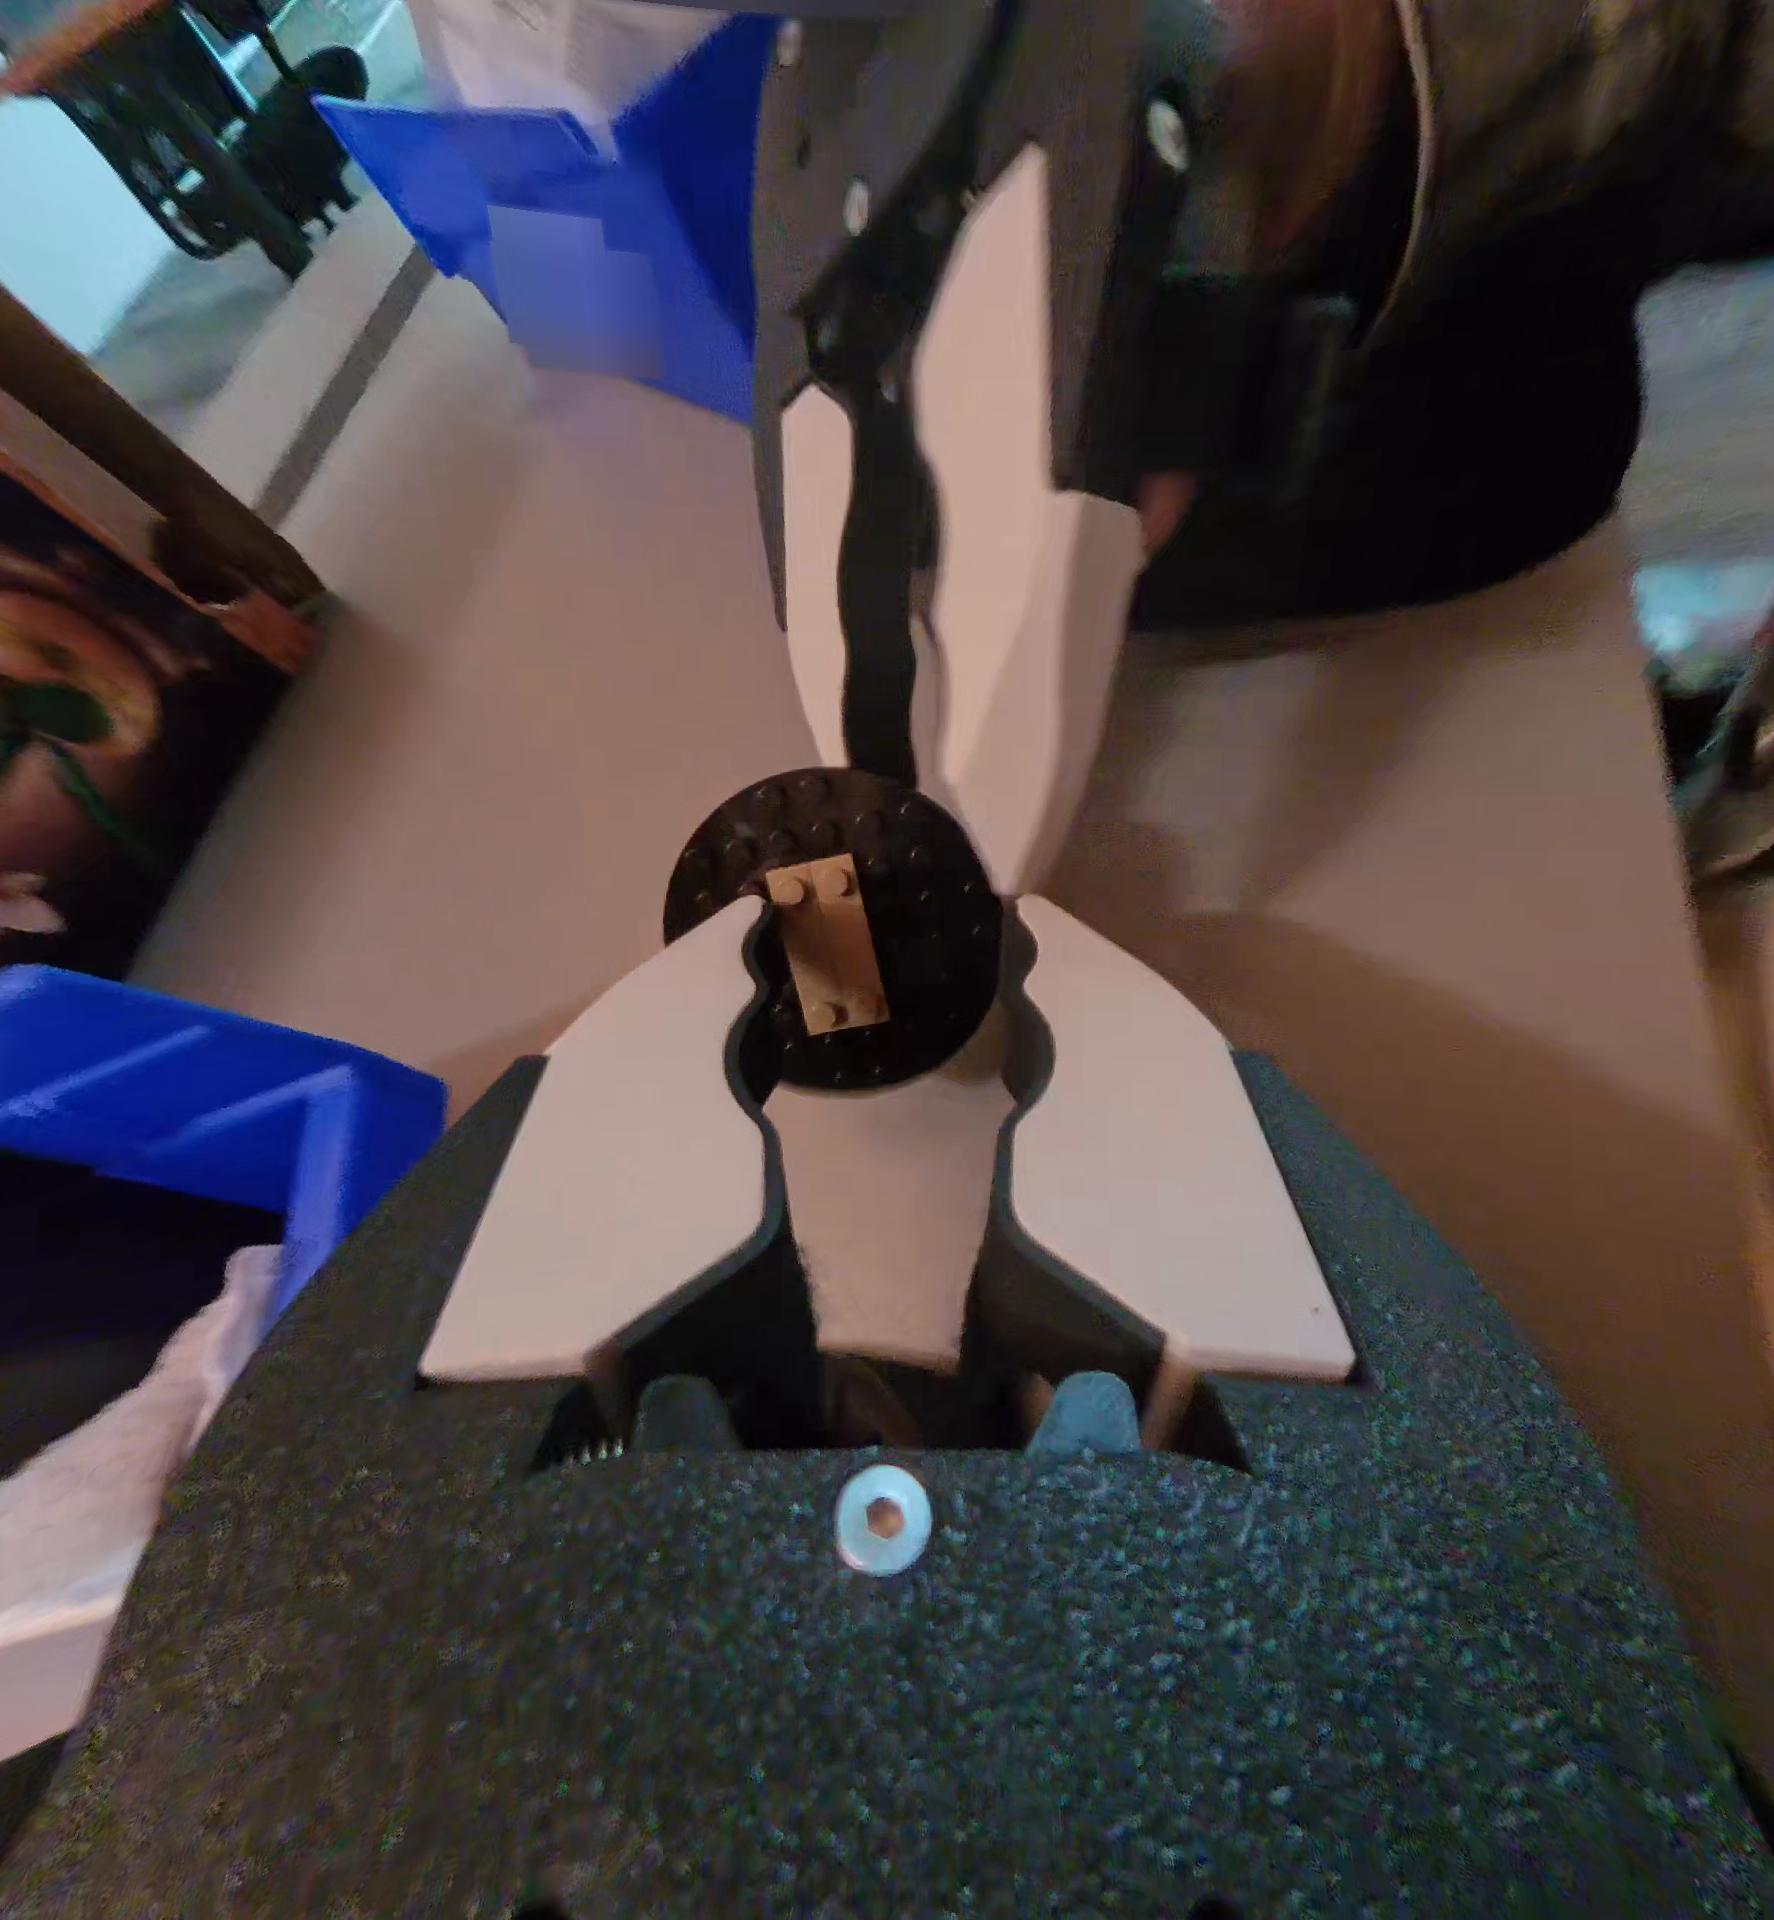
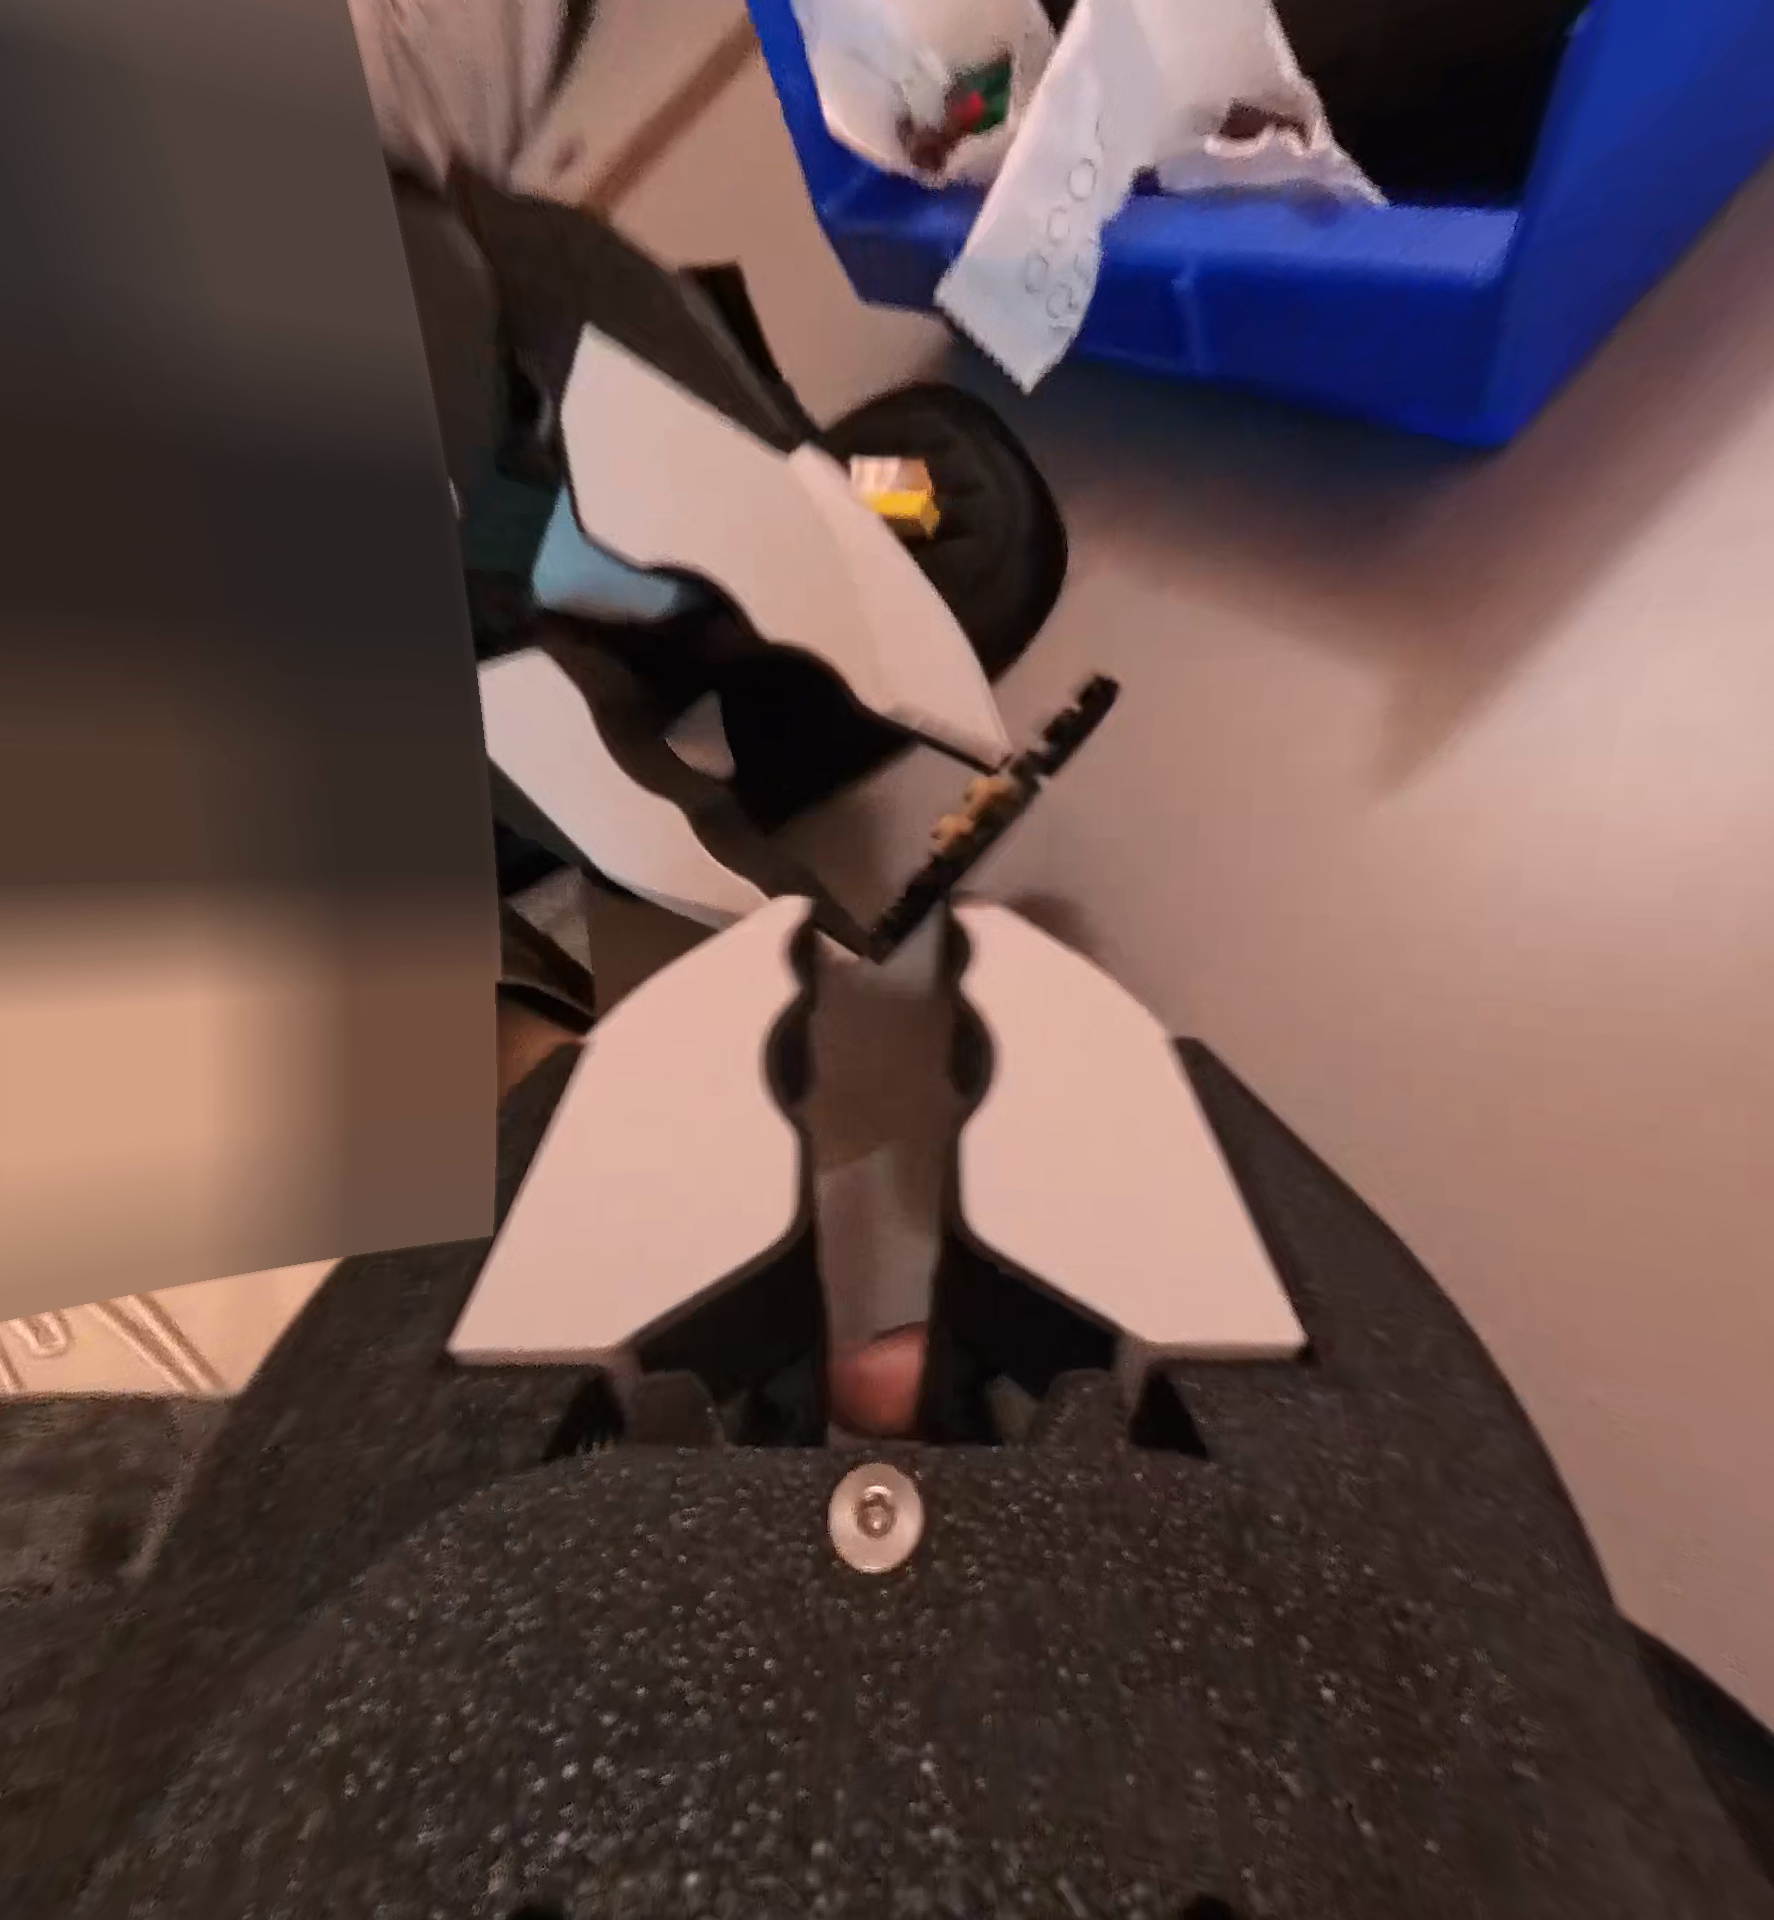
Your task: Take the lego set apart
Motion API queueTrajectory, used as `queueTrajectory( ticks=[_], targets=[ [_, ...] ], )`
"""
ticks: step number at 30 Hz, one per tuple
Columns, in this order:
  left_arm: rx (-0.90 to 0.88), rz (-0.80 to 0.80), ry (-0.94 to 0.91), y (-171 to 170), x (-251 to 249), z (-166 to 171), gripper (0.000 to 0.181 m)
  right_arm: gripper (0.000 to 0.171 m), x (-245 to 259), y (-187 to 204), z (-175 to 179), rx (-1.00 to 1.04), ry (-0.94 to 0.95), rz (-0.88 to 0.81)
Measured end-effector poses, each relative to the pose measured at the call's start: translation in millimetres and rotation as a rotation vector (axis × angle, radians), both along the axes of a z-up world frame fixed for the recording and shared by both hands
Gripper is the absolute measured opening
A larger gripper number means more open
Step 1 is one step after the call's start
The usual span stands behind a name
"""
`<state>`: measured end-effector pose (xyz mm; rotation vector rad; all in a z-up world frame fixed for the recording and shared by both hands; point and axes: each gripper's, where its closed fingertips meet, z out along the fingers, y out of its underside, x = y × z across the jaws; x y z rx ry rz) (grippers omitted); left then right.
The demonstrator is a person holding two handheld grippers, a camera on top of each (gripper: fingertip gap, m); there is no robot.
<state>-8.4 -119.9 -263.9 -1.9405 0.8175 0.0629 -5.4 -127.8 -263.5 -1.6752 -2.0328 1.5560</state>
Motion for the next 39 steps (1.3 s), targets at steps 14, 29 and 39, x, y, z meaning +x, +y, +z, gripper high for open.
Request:
queueTrajectory(
  ticks=[14, 29, 39],
  targets=[
    [0.214, 0.223, -0.592, 11, -17, 60, 0.04, 0.004, -3, 44, 54, 0.739, 0.525, -0.288],
    [0.422, 0.342, -0.781, 26, -17, 97, 0.043, 0.004, -6, 38, 86, 0.698, 0.713, -0.485],
    [0.444, 0.335, -0.761, 27, -15, 102, 0.036, 0.004, -8, 38, 82, 0.702, 0.708, -0.498]
  ],
)
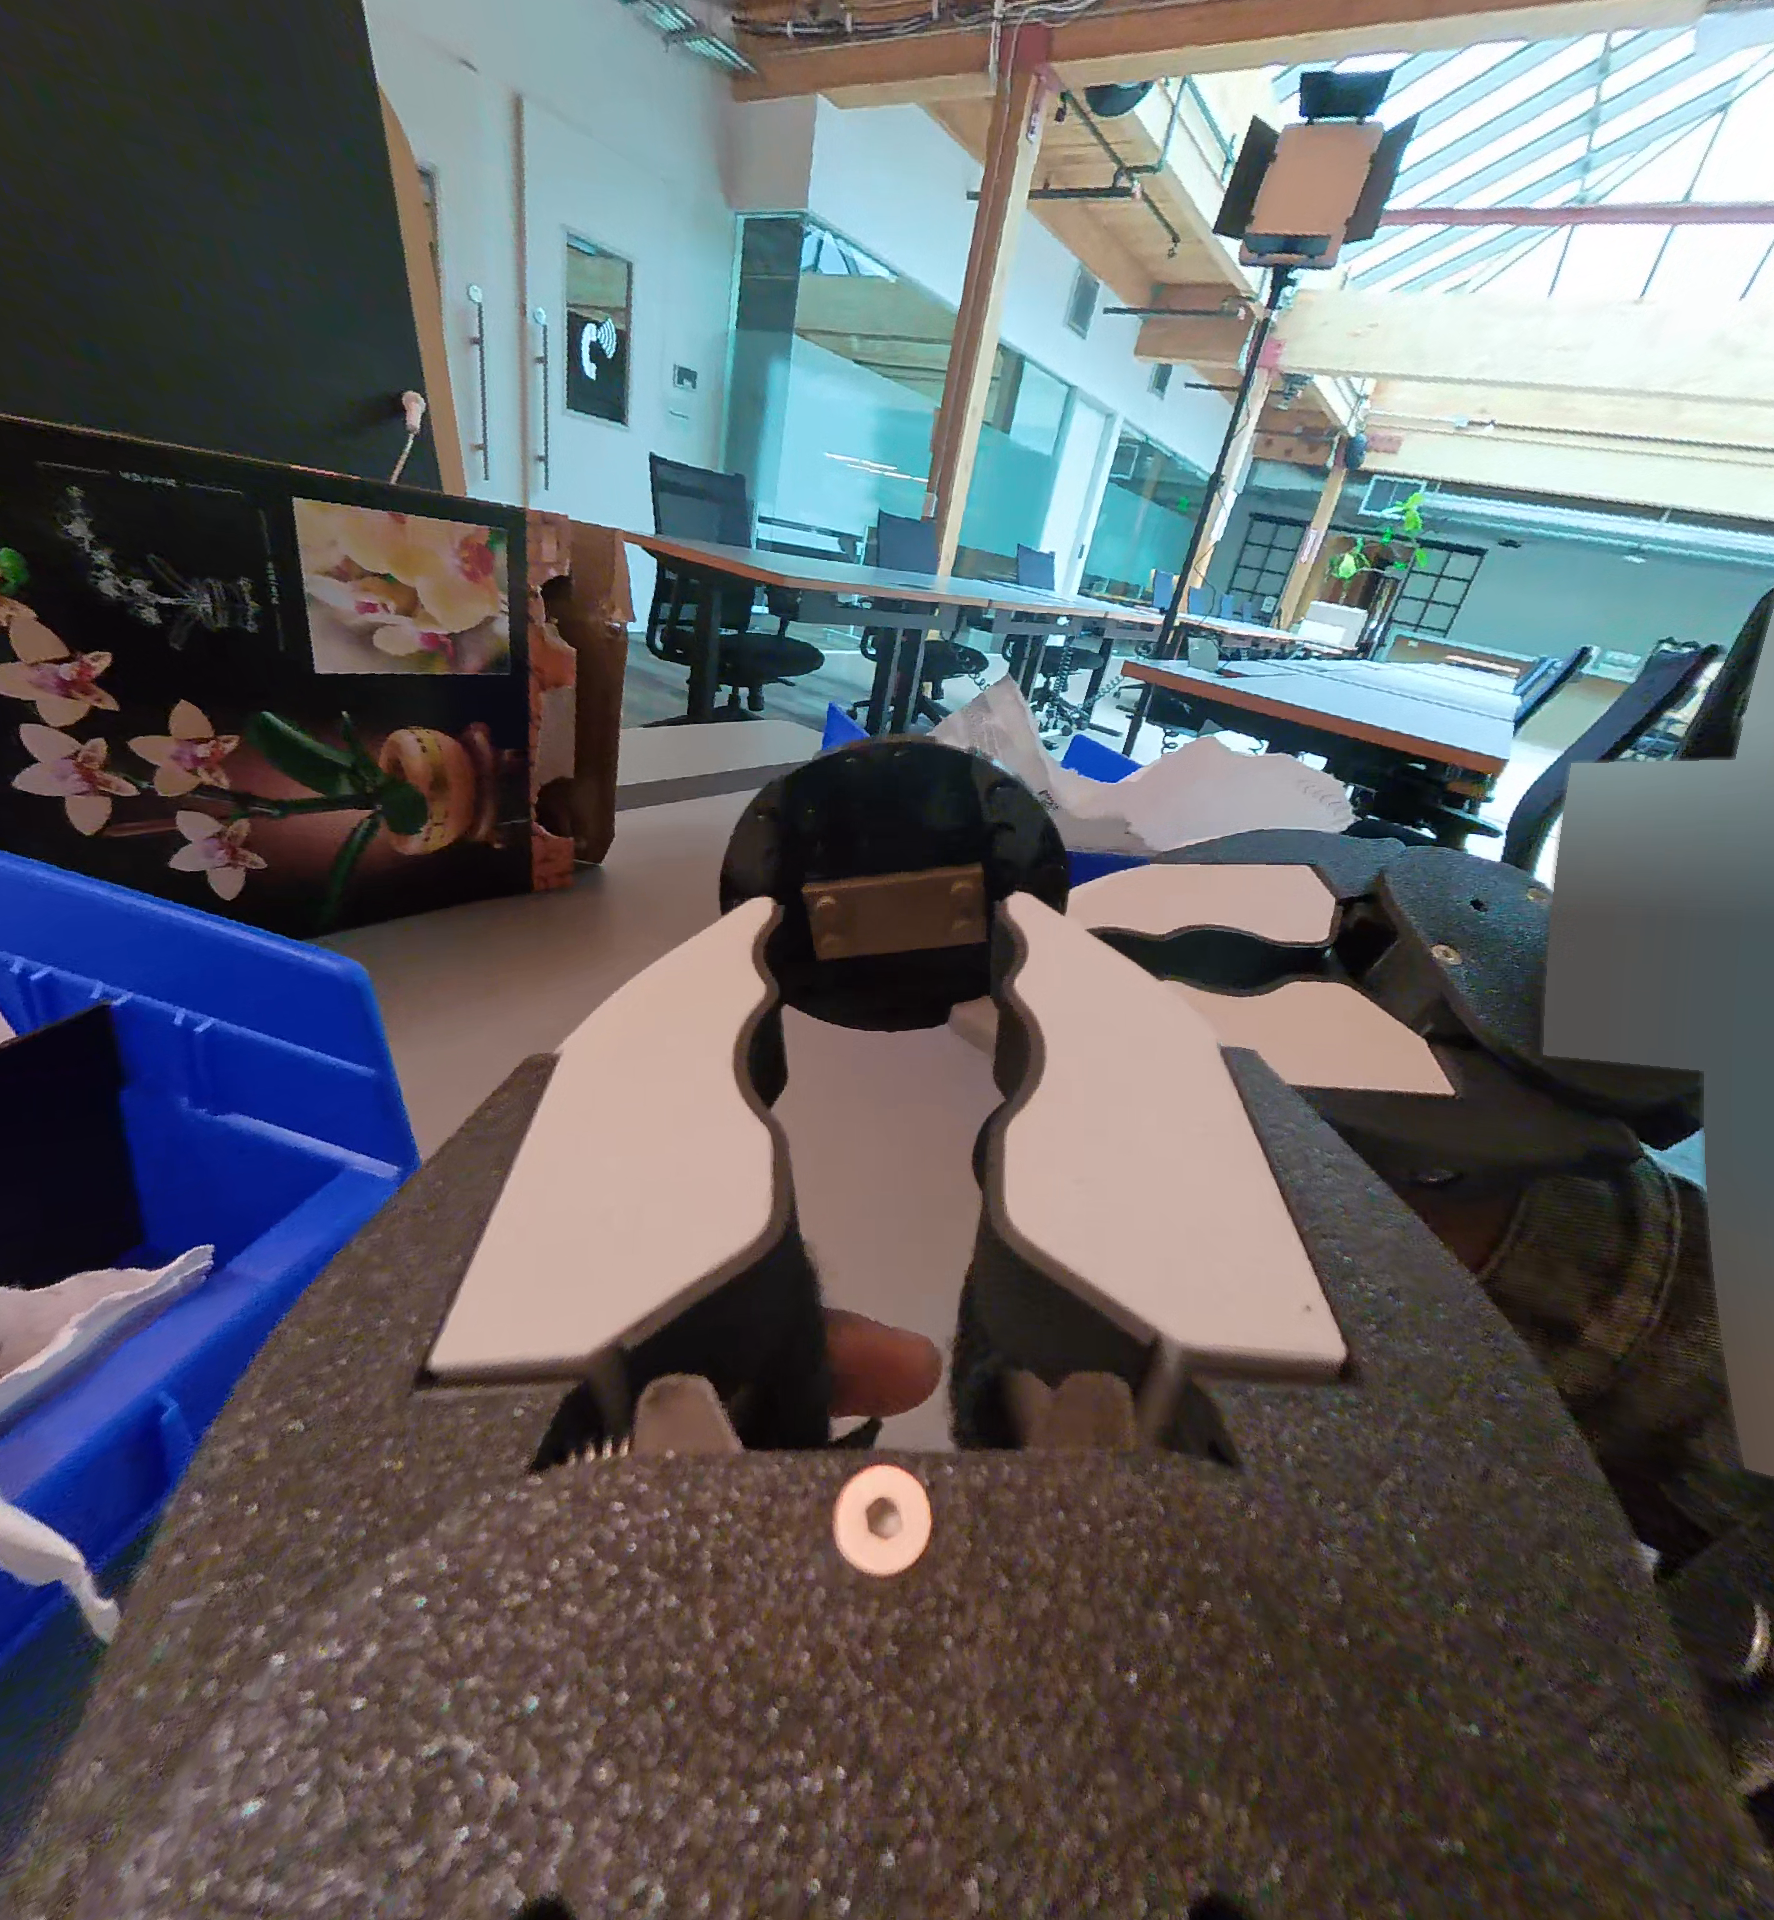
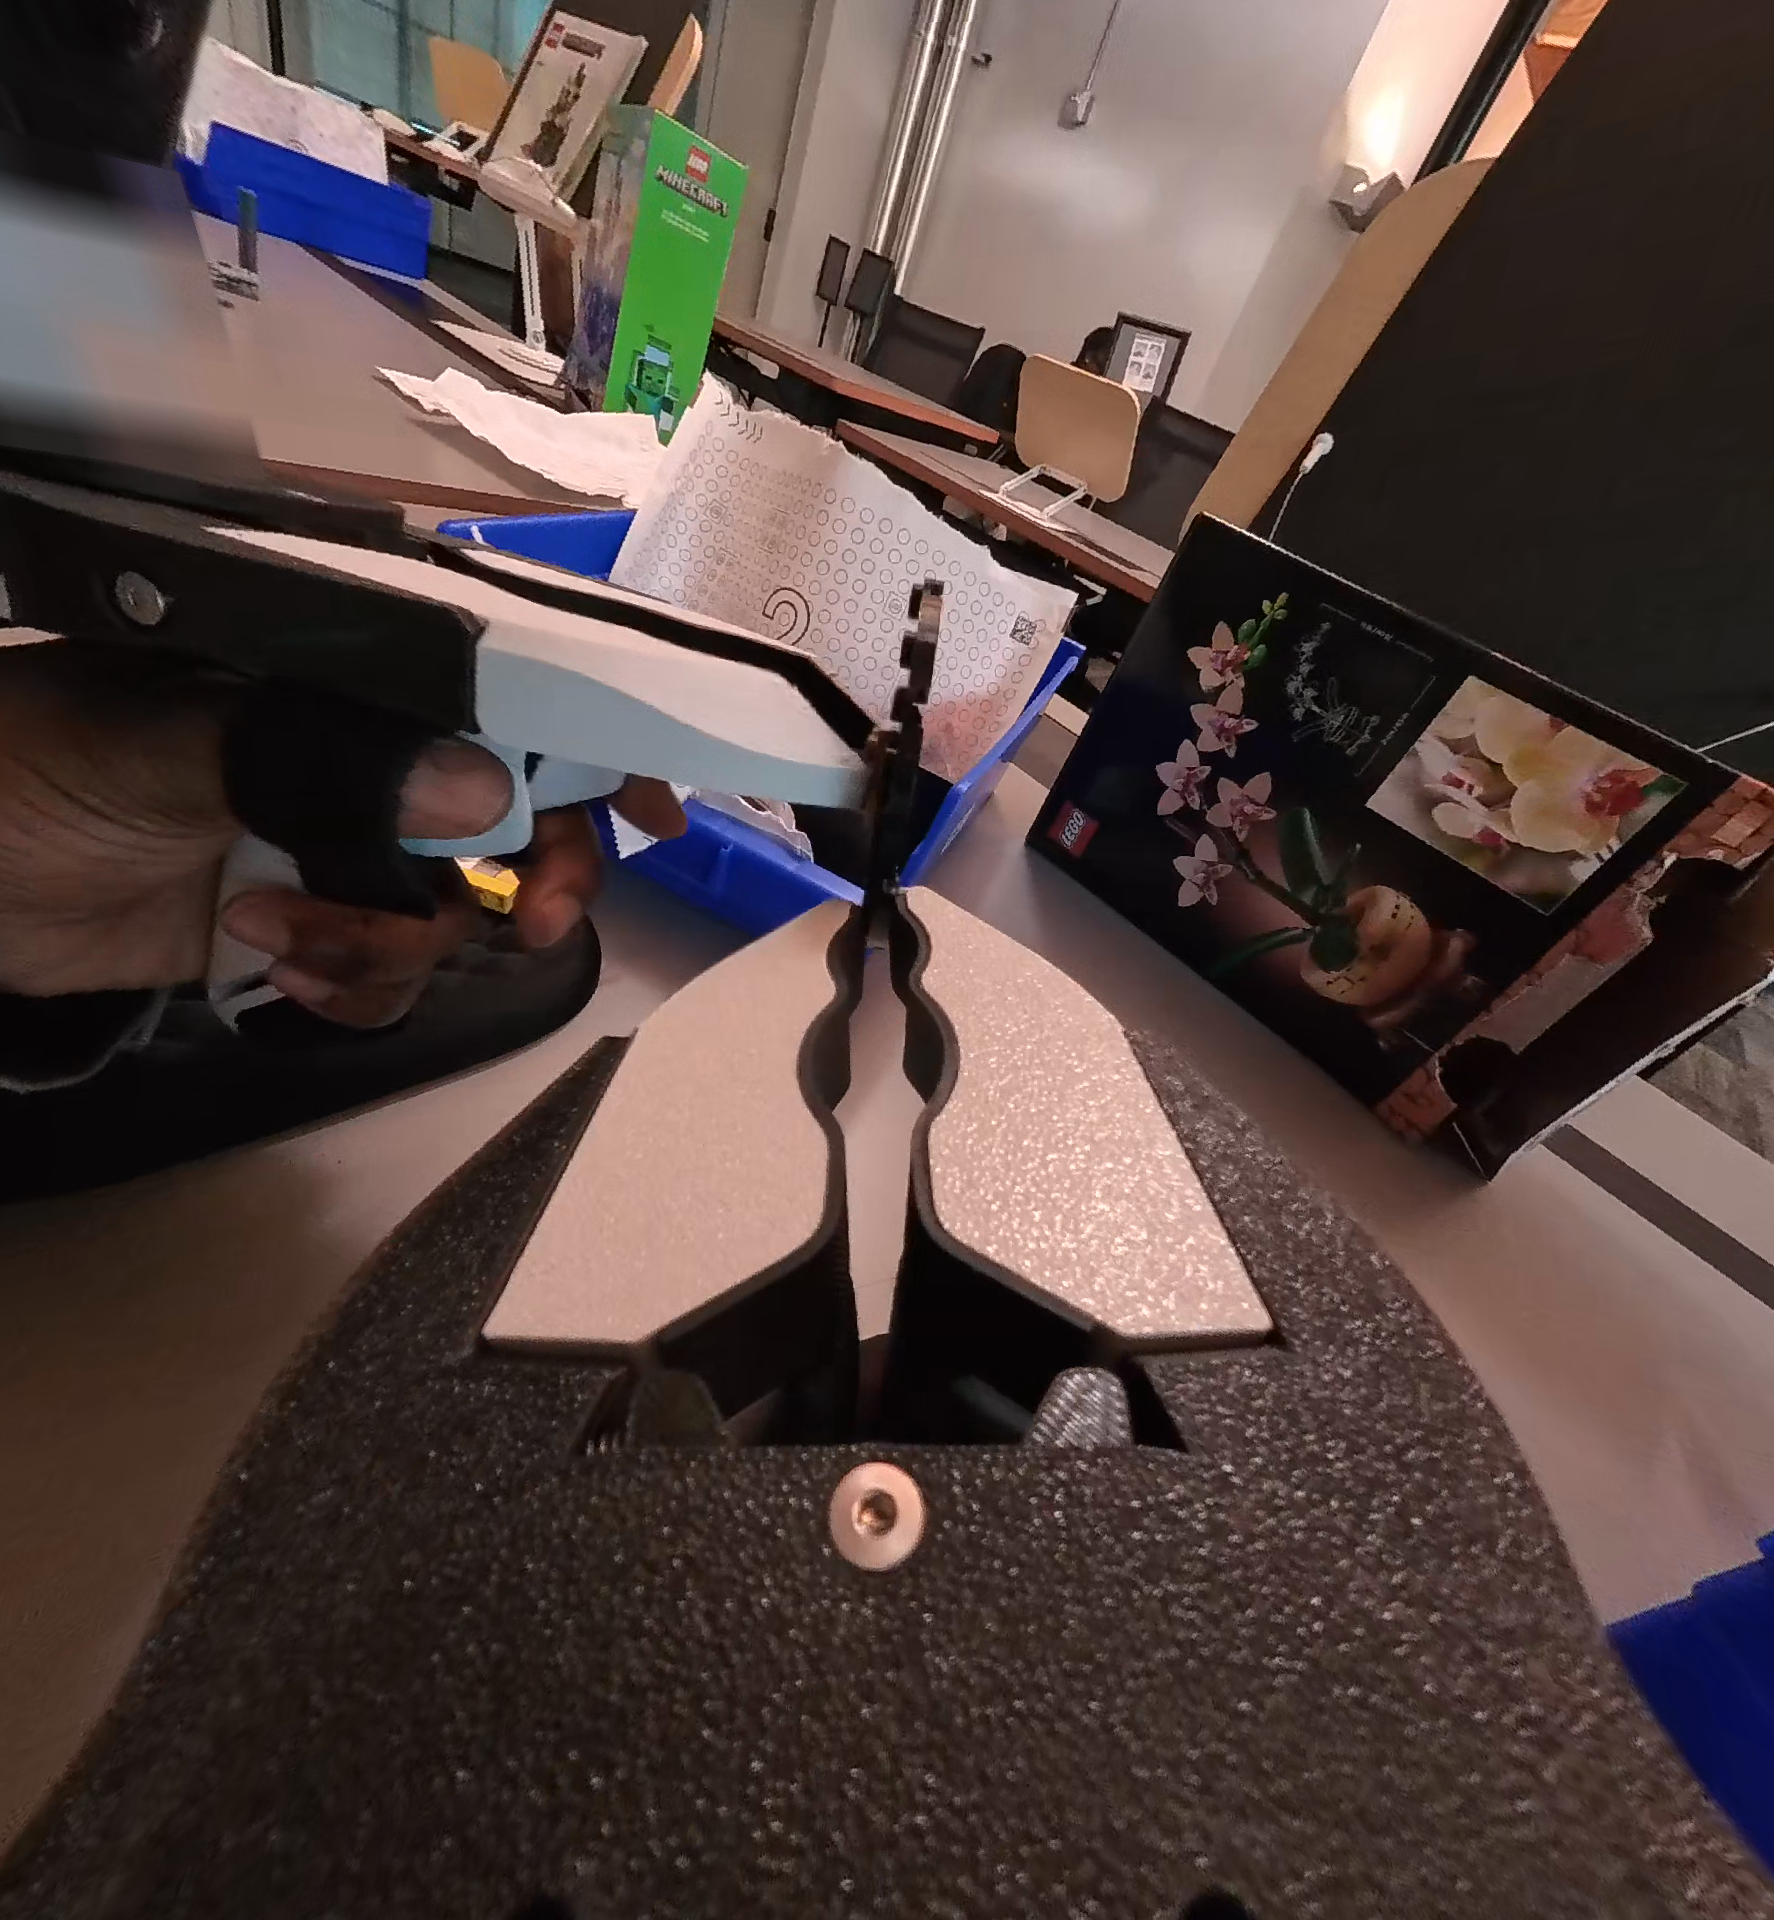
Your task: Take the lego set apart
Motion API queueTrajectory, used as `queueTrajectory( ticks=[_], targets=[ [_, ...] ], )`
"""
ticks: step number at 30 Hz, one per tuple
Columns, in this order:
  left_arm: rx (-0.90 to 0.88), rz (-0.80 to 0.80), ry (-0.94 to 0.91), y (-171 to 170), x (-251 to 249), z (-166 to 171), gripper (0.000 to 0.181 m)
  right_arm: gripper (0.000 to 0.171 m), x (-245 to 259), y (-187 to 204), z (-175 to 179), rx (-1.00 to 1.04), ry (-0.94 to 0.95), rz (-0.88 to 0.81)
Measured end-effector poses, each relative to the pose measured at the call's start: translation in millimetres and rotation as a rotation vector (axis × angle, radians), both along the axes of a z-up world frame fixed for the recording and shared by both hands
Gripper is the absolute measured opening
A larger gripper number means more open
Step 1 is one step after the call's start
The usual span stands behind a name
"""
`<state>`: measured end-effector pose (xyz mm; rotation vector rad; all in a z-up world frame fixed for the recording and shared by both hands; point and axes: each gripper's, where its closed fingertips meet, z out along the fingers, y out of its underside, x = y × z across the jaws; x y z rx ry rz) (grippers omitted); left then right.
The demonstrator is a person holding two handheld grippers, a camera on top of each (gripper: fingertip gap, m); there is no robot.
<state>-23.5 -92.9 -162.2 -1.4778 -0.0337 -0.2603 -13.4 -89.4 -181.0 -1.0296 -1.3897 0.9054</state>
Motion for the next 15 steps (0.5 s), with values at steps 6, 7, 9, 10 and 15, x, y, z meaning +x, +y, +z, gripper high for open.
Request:
queueTrajectory(
  ticks=[6, 7, 9, 10, 15],
  targets=[
    [0.001, 0.004, -0.02, 1.5, 0.6, -0.4, 0.034, 0.004, -1.2, -0.4, -1.5, 0.018, 0.002, -0.004],
    [0.005, 0.005, -0.024, 1.0, -0.1, -0.5, 0.034, 0.004, -1.2, -0.8, -1.8, 0.024, 0.001, -0.001],
    [0.018, 0.008, -0.021, 0.1, -0.9, -0.2, 0.031, 0.004, -1.2, -1.3, -1.6, 0.049, 0.002, 0.003],
    [0.025, 0.009, -0.025, -0.1, -0.7, 0.2, 0.031, 0.004, -1.2, -1.6, -1.3, 0.058, 0.002, 0.0],
    [0.052, 0.011, -0.022, -1.7, 0.8, 2.1, 0.029, 0.005, -1.4, -2.6, -1.0, 0.072, 0.002, -0.002]
  ],
)
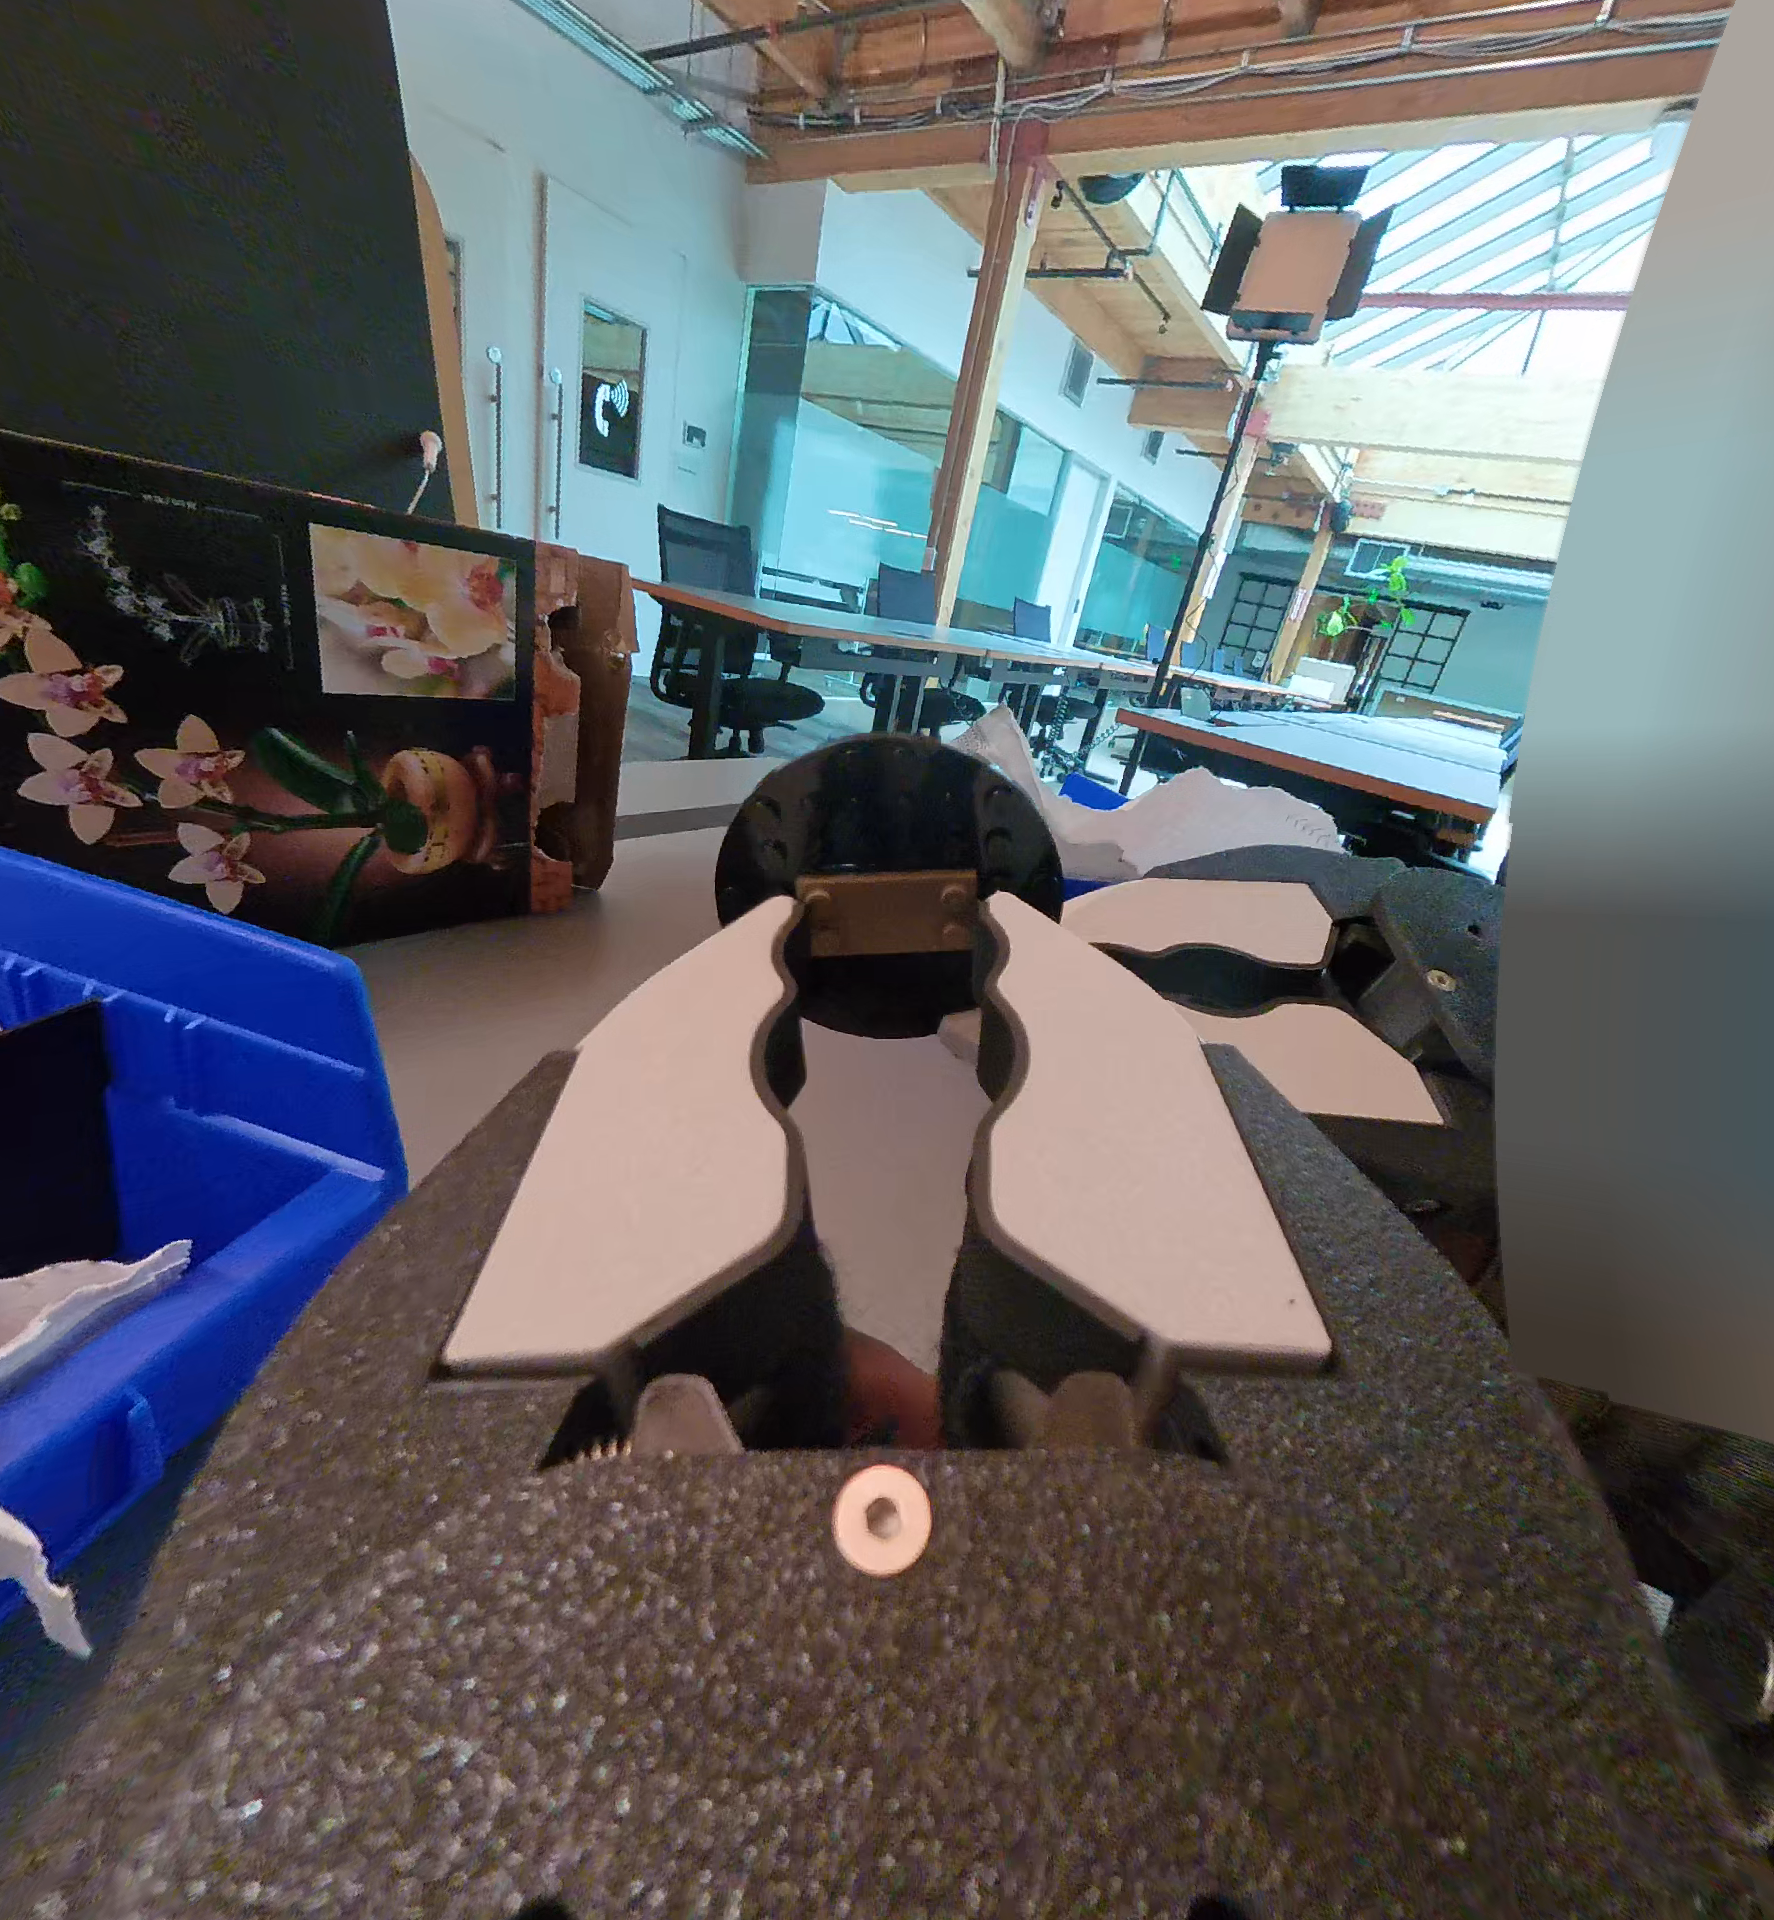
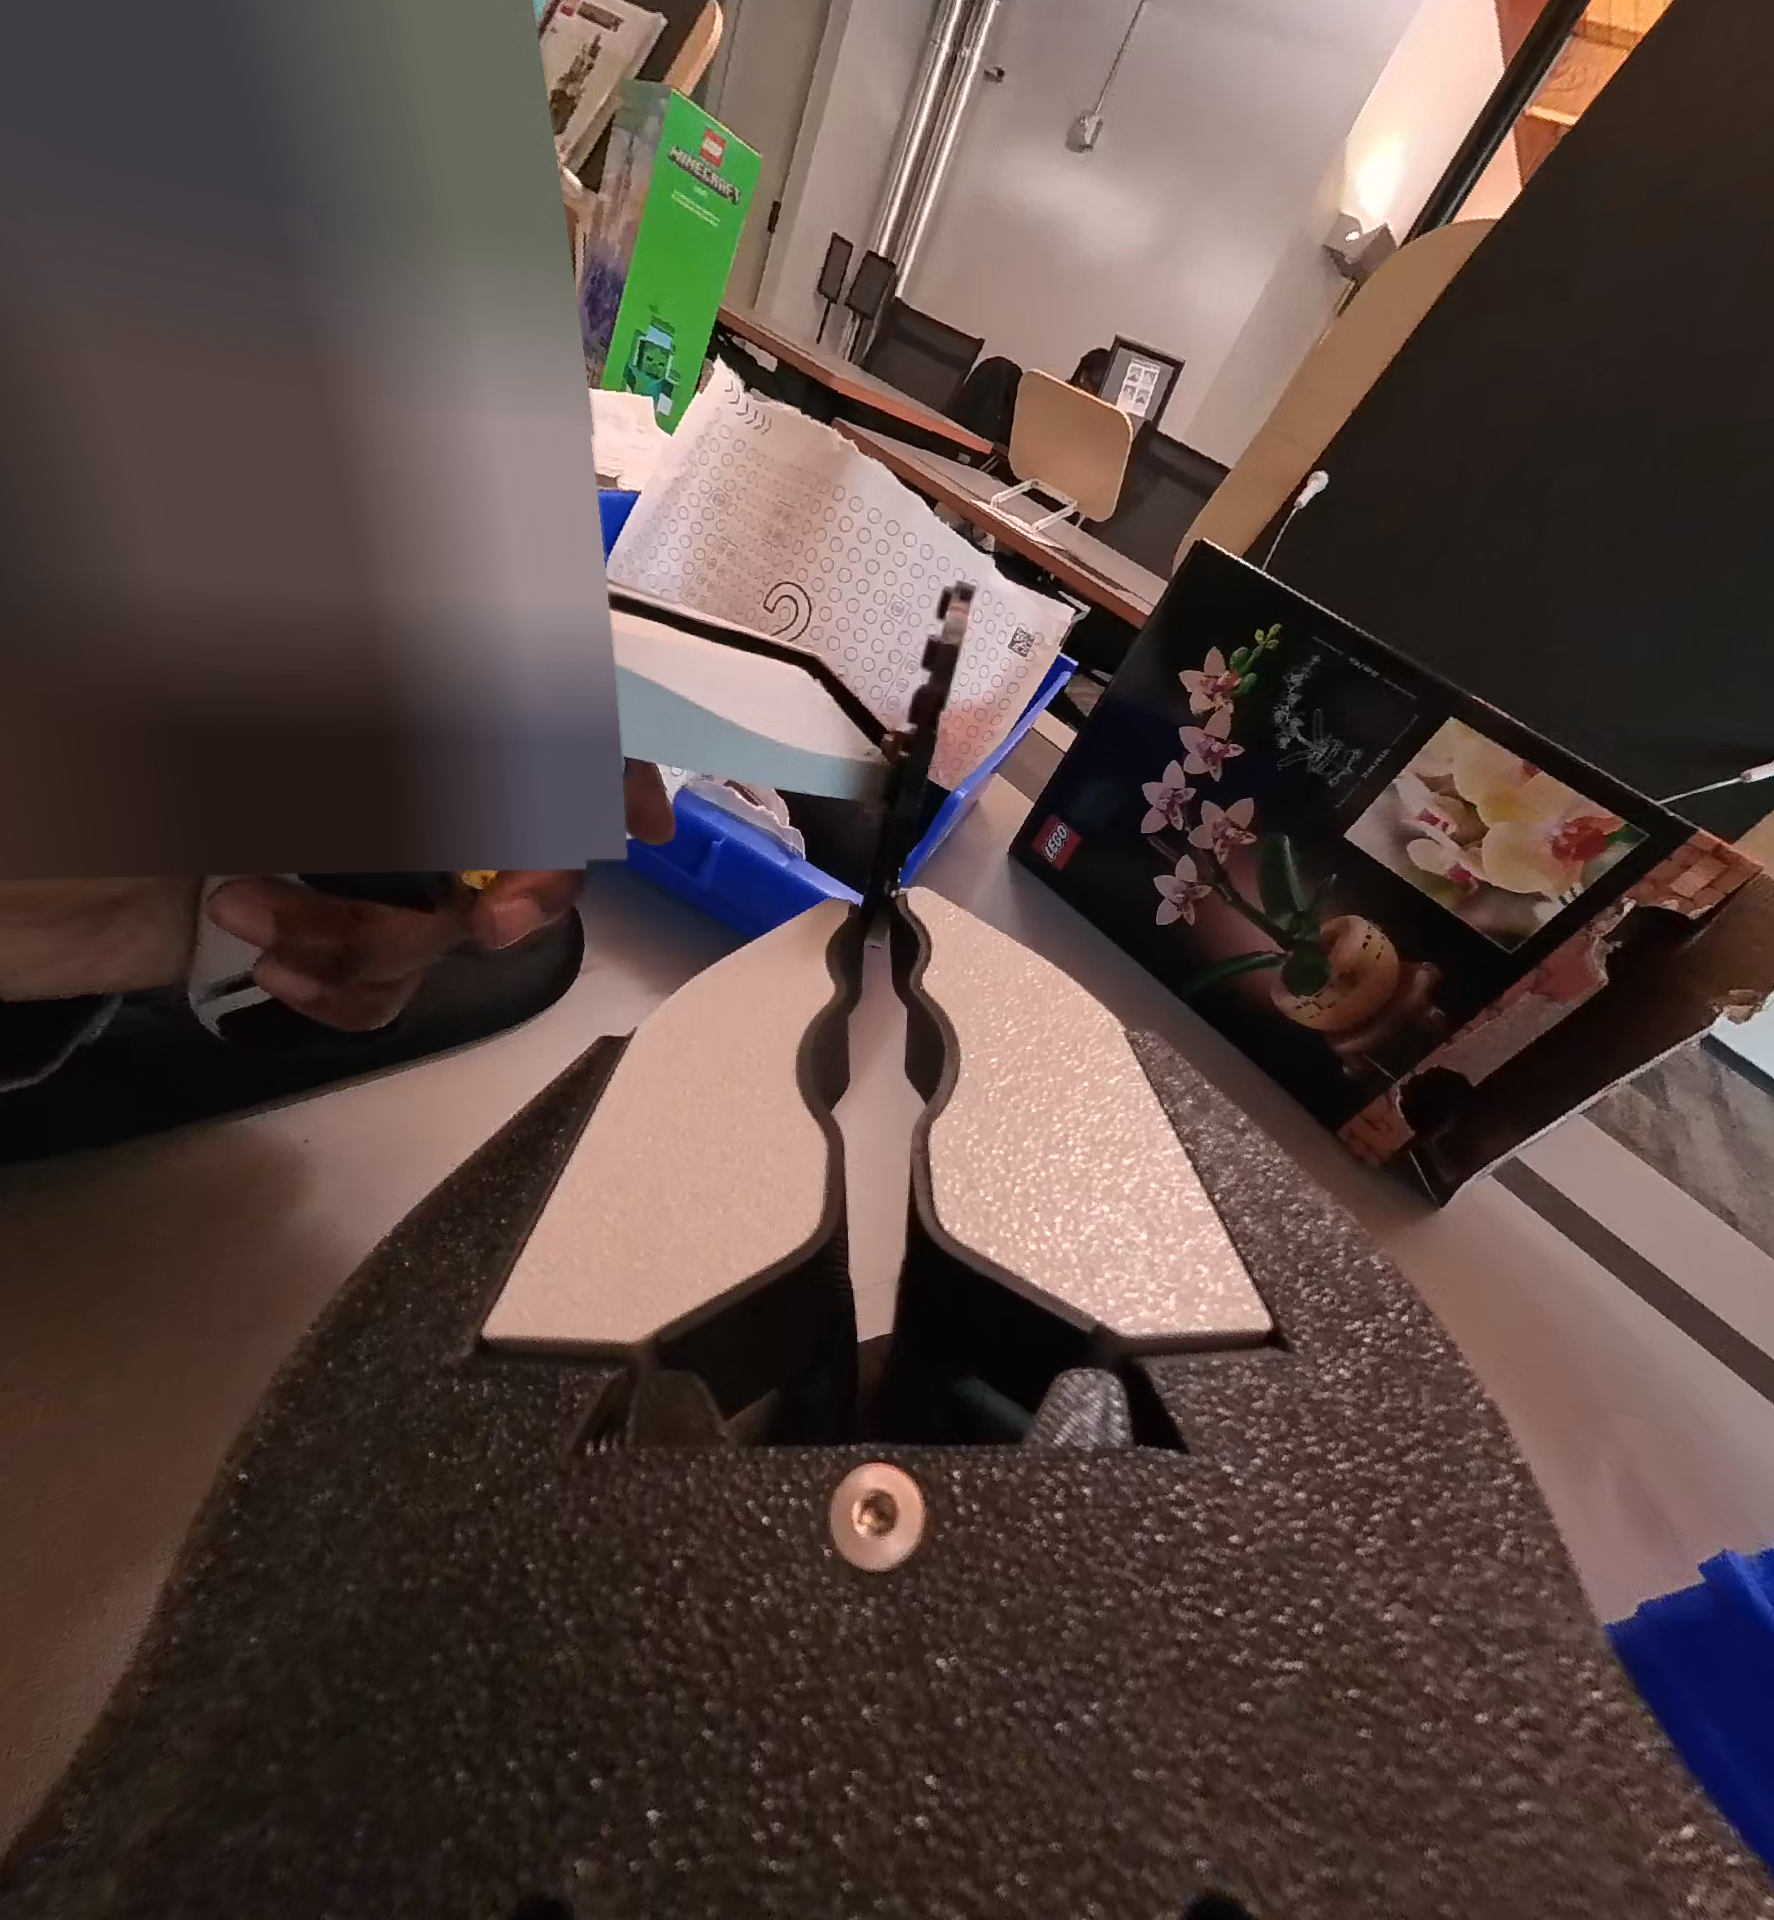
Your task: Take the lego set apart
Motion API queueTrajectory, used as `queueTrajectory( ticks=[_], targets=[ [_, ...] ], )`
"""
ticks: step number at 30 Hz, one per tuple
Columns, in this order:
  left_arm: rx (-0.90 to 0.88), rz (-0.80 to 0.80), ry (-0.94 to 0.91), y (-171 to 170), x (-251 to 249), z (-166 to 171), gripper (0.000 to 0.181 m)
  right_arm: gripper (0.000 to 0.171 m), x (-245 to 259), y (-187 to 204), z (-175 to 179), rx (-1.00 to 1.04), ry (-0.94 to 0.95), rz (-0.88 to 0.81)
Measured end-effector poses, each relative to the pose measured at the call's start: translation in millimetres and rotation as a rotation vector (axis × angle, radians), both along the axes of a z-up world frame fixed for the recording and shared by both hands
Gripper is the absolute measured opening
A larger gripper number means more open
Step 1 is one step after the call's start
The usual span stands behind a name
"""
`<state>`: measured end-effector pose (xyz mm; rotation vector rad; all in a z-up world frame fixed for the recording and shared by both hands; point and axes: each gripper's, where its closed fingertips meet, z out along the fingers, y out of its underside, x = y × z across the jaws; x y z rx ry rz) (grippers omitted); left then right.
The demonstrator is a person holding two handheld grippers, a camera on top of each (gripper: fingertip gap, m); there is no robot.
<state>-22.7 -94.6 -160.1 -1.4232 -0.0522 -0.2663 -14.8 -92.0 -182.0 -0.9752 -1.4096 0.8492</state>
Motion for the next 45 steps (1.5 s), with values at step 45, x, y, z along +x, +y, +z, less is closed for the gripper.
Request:
queueTrajectory(
  ticks=[45],
  targets=[
    [-0.038, 0.052, 0.1, 4, 1, -3, 0.03, 0.005, -1, 4, 2, -0.09, 0.0, 0.037]
  ],
)
